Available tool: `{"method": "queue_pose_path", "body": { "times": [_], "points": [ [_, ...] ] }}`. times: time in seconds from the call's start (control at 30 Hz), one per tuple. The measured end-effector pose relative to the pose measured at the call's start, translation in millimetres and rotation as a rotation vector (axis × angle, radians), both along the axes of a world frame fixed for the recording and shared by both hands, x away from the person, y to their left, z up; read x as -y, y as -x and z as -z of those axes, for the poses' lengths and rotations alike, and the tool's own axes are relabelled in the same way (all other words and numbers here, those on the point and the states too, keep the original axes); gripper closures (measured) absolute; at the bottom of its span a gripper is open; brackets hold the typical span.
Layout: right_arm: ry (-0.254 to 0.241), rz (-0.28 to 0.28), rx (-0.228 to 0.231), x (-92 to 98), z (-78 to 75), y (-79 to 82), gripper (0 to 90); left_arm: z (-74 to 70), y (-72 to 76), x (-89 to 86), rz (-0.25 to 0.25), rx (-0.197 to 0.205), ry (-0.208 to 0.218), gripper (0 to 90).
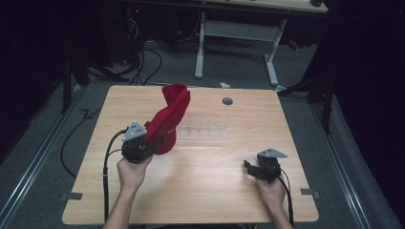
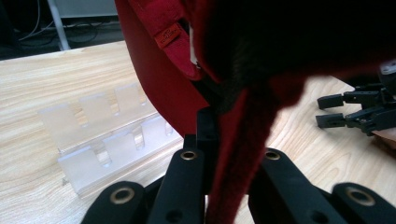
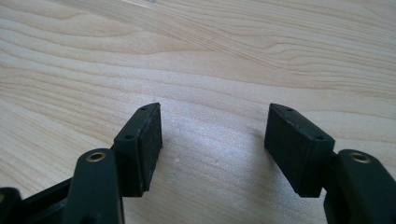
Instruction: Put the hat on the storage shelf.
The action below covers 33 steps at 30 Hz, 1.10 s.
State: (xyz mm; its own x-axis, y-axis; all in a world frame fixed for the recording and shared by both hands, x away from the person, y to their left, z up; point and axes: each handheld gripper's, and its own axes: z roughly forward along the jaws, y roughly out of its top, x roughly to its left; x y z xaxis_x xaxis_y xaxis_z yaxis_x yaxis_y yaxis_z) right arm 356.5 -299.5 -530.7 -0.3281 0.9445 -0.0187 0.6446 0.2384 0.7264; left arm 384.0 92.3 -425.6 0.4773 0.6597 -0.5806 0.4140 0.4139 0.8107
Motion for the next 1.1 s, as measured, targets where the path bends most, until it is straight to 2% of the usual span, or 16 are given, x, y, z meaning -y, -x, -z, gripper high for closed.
{"method": "queue_pose_path", "body": {
  "times": [0.17, 0.53, 0.67, 1.1],
  "points": [
    [0.000, 0.000, 0.000, 0.0, 0.0, 0.0, 36.9, 0.9, -5.4, -0.6, -0.007, -0.015, 0.012, 86.0],
    [0.000, 0.001, 0.000, -0.2, 0.1, 0.1, 36.8, -10.2, -18.2, -5.9, -0.034, 0.003, 0.038, 86.0],
    [0.000, 0.001, 0.000, -0.2, 0.1, 0.1, 36.6, -14.0, -25.3, -7.9, -0.047, 0.007, 0.064, 86.0],
    [0.001, -0.002, 0.000, -0.2, 0.1, 0.1, 36.4, -19.2, -44.5, -17.2, -0.084, 0.000, 0.095, 86.0]
  ]
}}
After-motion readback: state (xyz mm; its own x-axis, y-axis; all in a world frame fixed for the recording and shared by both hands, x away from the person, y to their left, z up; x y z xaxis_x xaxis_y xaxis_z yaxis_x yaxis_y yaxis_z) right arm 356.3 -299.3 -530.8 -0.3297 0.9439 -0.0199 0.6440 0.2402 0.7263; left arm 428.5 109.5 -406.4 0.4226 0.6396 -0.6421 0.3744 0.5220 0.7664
